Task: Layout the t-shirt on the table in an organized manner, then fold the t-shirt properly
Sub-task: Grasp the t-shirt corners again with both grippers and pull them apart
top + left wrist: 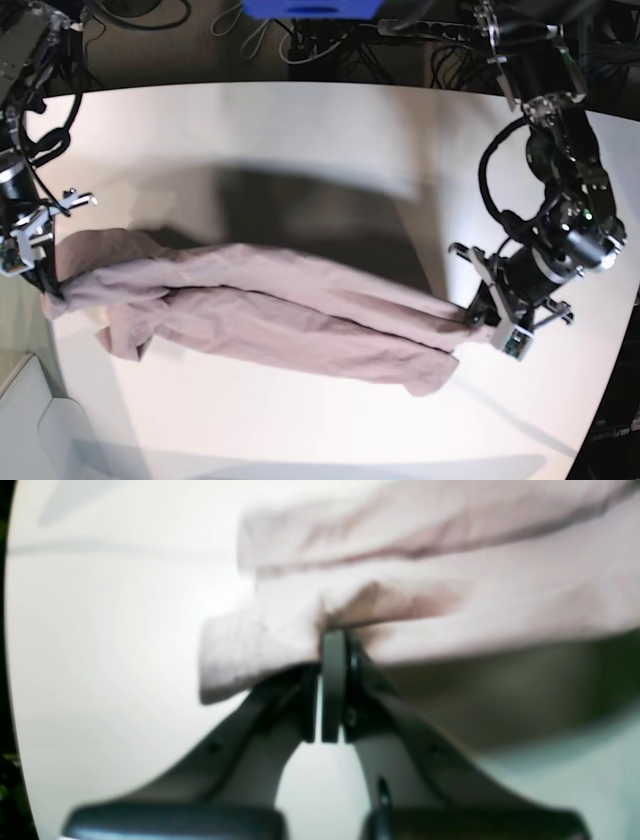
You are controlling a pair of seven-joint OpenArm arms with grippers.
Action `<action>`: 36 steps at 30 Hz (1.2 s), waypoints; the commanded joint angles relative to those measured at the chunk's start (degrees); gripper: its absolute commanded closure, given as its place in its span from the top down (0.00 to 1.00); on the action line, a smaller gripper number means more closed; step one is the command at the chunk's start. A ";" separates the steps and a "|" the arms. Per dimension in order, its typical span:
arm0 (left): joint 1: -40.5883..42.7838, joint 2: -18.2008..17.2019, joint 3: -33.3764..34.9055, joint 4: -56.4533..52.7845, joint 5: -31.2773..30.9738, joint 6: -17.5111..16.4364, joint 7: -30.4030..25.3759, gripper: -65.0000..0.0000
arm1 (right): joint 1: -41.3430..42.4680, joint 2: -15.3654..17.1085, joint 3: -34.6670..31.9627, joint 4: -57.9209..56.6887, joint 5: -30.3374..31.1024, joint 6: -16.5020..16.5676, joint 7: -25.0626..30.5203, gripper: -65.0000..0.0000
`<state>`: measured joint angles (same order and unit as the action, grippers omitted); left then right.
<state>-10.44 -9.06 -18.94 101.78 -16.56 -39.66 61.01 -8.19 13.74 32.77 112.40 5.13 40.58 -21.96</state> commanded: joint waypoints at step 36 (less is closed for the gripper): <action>0.55 -3.64 -10.29 -17.86 -0.54 -0.12 -6.20 0.00 | -3.55 -6.40 -4.25 -13.45 -0.69 -0.58 1.69 0.59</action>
<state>-8.71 -11.90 -29.10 82.91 -16.12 -39.64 55.92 -12.47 6.76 28.38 97.82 2.96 40.16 -22.26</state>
